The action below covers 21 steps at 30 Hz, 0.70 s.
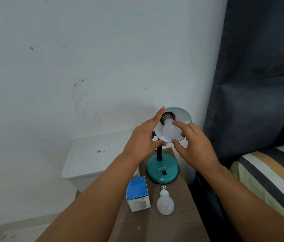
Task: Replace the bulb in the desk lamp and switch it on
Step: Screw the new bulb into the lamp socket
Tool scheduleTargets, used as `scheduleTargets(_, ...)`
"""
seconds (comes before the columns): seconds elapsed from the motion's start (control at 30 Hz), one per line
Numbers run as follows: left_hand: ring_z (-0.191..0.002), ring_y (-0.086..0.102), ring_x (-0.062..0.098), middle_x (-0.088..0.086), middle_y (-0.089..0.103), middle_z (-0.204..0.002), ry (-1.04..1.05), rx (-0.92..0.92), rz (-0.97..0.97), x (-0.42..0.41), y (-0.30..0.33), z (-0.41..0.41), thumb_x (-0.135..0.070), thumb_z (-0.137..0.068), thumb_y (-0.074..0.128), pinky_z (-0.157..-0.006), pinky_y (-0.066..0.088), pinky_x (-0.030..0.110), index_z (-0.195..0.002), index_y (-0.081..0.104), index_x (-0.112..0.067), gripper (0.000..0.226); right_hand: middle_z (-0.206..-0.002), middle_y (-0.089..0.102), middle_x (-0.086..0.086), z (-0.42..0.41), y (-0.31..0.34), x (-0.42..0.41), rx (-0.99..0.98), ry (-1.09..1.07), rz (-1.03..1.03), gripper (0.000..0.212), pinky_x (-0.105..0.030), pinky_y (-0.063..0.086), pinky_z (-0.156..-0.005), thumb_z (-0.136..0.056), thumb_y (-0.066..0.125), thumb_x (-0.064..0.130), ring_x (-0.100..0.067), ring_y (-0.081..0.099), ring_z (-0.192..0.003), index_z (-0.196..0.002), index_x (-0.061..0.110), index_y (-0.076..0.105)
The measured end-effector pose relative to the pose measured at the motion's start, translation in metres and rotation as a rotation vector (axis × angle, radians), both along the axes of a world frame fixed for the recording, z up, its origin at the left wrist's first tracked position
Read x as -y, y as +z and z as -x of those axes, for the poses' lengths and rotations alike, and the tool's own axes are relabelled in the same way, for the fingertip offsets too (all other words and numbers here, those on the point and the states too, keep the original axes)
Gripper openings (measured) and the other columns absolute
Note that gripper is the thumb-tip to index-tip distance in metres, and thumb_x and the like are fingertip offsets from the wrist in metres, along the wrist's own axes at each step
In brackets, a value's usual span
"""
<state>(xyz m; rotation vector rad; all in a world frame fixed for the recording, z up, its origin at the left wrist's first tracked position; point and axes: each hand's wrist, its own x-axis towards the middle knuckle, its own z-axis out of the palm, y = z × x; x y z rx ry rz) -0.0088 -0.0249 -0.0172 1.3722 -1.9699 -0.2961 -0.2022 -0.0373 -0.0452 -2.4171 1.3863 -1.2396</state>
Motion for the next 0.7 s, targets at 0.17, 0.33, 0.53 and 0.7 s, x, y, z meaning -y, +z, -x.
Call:
scheduleTargets(0.17,-0.097,0.059,0.011,-0.009,0.059,-0.115,-0.002,-0.013,-0.012,-0.001,0.0,-0.001,-0.022,-0.079,0.084,-0.092,0.052,0.022,-0.155,0.018,-0.047,0.104,-0.095,0.048,0.015,-0.004,0.011,0.0,0.09,-0.063,-0.023,0.06,-0.035,0.051,-0.078,-0.082,0.073,0.042,-0.005,0.048,-0.081,-0.133,0.02,0.051)
scheduleTargets(0.33,-0.098,0.059,0.011,-0.01,0.058,-0.114,-0.004,-0.02,-0.026,-0.001,0.001,0.0,-0.021,-0.08,0.084,-0.093,0.053,0.023,-0.155,0.017,-0.047,0.104,-0.094,0.064,0.004,-0.006,0.008,0.002,-0.059,-0.067,0.066,0.058,-0.039,0.05,-0.079,-0.087,0.063,0.051,-0.015,0.058,-0.083,-0.138,0.031,0.046)
scheduleTargets(0.53,-0.099,0.061,0.012,-0.011,0.059,-0.116,0.006,-0.007,-0.027,-0.001,0.001,0.0,-0.021,-0.08,0.084,-0.093,0.054,0.026,-0.155,0.016,-0.05,0.105,-0.082,0.062,0.006,-0.007,0.01,0.001,0.03,-0.164,-0.014,0.06,-0.04,0.046,-0.08,-0.083,0.061,0.063,-0.017,0.062,-0.079,-0.127,0.025,0.048)
scheduleTargets(0.7,-0.098,0.061,0.011,-0.013,0.055,-0.112,0.015,-0.002,-0.036,-0.001,0.002,0.0,-0.022,-0.08,0.084,-0.092,0.054,0.023,-0.154,0.015,-0.051,0.106,-0.065,0.049,0.013,-0.008,0.016,0.0,-0.044,-0.148,-0.004,0.056,-0.043,0.047,-0.082,-0.087,0.051,0.062,-0.009,0.052,-0.066,-0.13,0.027,0.05)
